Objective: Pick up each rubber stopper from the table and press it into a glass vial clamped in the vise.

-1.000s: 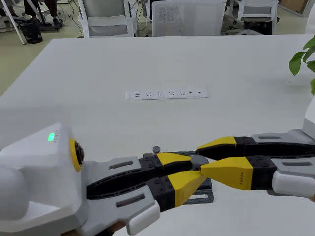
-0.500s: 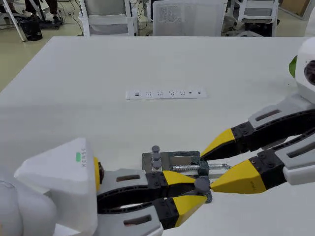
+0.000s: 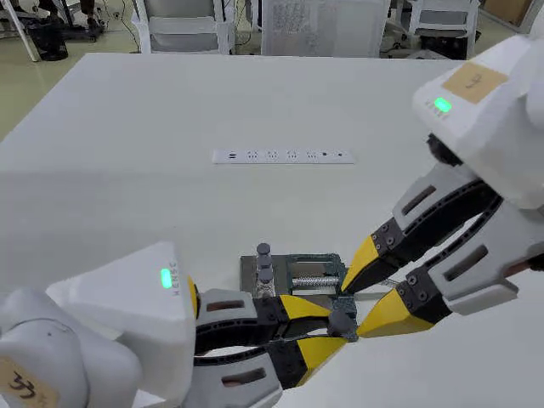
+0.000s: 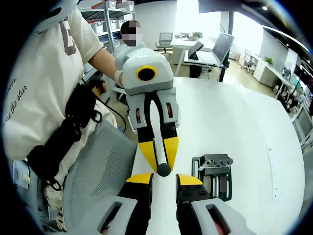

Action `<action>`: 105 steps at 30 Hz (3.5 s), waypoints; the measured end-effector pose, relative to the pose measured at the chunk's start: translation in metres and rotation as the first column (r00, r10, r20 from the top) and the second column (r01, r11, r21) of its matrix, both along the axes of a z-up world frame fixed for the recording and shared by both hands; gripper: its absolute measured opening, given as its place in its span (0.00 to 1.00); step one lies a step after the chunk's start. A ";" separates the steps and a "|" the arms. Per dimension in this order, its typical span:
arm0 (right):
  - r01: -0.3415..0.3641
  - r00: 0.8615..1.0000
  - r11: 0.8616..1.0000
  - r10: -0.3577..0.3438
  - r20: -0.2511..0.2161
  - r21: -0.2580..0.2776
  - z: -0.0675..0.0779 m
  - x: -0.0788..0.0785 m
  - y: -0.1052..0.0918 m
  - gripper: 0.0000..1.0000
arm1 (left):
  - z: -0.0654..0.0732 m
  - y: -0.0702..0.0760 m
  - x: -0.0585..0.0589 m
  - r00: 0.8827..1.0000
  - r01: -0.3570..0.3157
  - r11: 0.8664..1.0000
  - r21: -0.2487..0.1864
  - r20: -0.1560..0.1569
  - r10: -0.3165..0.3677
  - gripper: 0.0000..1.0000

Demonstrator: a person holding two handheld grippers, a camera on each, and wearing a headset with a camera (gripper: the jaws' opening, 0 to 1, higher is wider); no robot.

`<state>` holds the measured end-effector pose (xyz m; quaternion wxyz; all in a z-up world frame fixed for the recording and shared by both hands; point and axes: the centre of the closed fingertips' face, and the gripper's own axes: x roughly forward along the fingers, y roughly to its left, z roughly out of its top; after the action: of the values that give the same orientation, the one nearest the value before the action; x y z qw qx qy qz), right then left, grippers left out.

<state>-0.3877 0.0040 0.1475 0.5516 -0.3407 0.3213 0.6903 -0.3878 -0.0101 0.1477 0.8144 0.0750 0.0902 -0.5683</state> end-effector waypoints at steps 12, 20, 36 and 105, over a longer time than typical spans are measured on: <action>0.005 1.000 1.000 -0.005 -0.012 -0.008 -0.006 -0.002 0.007 0.10 | -0.006 0.001 -0.001 1.000 0.000 0.999 0.033 0.012 0.000 0.04; -0.012 1.000 1.000 0.012 -0.013 -0.028 -0.009 -0.005 0.005 0.09 | -0.007 0.003 0.000 1.000 -0.001 0.999 0.035 0.013 0.000 0.04; -0.044 0.999 0.997 0.044 0.005 -0.059 -0.012 -0.007 0.006 0.08 | -0.009 0.002 -0.002 1.000 0.010 0.999 0.044 0.009 -0.011 0.04; -0.242 0.944 0.940 0.286 0.164 -0.242 -0.054 0.072 0.036 0.06 | -0.077 0.083 0.036 0.921 -0.333 0.938 0.099 -0.178 0.346 0.99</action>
<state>-0.3154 0.0400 0.0930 0.4418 -0.5057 0.2902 0.6818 -0.3516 0.0732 0.0710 0.8849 0.0298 0.1991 -0.4200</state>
